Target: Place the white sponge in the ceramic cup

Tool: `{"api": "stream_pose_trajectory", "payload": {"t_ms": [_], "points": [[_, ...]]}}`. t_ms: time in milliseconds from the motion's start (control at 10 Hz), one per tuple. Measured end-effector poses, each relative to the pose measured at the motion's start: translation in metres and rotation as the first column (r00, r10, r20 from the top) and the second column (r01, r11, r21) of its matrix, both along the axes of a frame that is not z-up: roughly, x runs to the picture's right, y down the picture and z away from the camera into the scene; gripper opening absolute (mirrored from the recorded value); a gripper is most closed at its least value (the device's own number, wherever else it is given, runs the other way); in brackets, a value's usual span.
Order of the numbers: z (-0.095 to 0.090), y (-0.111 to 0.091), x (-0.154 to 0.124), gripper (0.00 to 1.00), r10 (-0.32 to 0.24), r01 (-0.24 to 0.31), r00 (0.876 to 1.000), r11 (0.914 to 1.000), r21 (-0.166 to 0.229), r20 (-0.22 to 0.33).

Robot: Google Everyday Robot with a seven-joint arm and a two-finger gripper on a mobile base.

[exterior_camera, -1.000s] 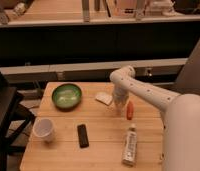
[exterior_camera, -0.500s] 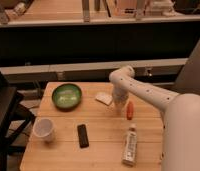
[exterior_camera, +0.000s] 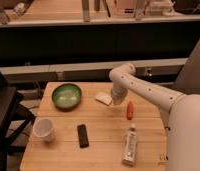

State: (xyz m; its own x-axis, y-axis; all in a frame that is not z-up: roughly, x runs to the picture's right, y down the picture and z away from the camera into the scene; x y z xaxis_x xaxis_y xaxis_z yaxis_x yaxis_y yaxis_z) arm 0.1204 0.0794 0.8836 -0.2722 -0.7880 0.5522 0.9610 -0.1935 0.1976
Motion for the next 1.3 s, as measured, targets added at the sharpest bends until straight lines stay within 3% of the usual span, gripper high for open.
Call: {"api": "stream_pose_trajectory", "payload": {"t_ms": [300, 600, 1000, 1300], "points": [[0.000, -0.014, -0.007, 0.80, -0.045, 0.042, 0.998, 0.9977, 0.054, 0.049], [0.011, -0.021, -0.023, 0.80, -0.112, 0.104, 0.991, 0.9896, 0.100, 0.077], [0.031, -0.029, -0.044, 0.80, -0.204, 0.181, 0.968, 0.9712, 0.155, 0.146], [0.057, -0.033, -0.056, 0.80, -0.225, 0.194, 0.946, 0.9694, 0.151, 0.231]]}}
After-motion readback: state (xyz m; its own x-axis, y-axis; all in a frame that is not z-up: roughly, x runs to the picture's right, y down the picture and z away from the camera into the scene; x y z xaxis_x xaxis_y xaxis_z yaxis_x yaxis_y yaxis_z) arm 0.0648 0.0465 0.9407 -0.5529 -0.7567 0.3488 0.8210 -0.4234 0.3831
